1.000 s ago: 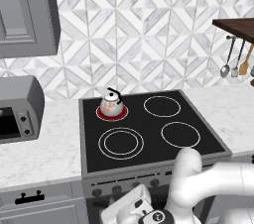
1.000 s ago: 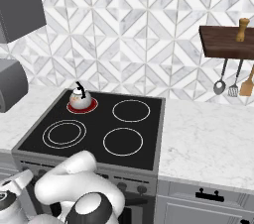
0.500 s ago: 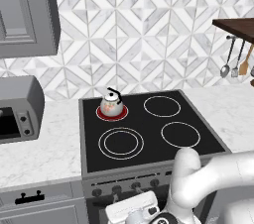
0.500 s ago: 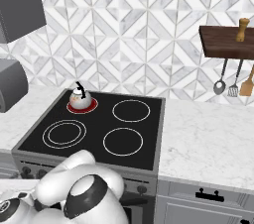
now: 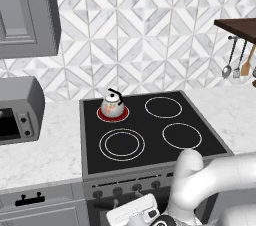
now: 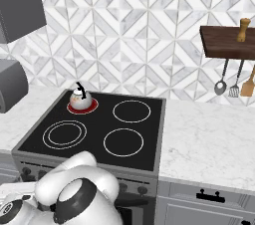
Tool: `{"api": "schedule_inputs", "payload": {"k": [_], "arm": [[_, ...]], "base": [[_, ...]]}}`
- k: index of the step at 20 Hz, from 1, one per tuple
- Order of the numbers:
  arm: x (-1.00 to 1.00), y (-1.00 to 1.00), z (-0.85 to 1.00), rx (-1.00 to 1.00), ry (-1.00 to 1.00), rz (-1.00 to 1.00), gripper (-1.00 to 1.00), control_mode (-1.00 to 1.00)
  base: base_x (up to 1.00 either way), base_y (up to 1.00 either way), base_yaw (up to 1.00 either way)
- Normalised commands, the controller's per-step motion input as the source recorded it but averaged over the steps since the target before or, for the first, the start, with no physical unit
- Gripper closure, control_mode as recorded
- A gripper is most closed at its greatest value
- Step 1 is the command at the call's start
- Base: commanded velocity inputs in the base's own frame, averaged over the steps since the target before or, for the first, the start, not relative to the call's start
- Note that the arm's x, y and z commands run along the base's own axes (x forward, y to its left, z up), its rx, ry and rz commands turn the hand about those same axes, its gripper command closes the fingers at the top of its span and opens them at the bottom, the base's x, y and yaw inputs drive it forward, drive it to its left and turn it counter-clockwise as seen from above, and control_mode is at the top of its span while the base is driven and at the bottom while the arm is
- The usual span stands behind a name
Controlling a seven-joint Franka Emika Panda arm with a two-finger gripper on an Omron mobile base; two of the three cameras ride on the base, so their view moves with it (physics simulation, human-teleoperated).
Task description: Turn off the rear left burner of the stove.
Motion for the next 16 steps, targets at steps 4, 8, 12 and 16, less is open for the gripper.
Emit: {"api": "schedule_inputs", "payload": {"k": [4,8,12,16], "arm": [[0.0,0.02,-0.4,0.33,0.0,0.0,-1.0,-1.0],[0.0,0.0,-0.35,0.34,-0.02,0.0,-1.0,-1.0],[0.0,-0.27,-0.04,0.31,-0.13,-0.04,-1.0,-1.0],[0.0,-0.58,0.0,0.27,-0.08,0.0,-1.0,-1.0]], "base": [[0.0,0.0,0.0],[0.0,0.0,0.0],[0.0,0.0,0.0],[0.0,0.0,0.0]]}}
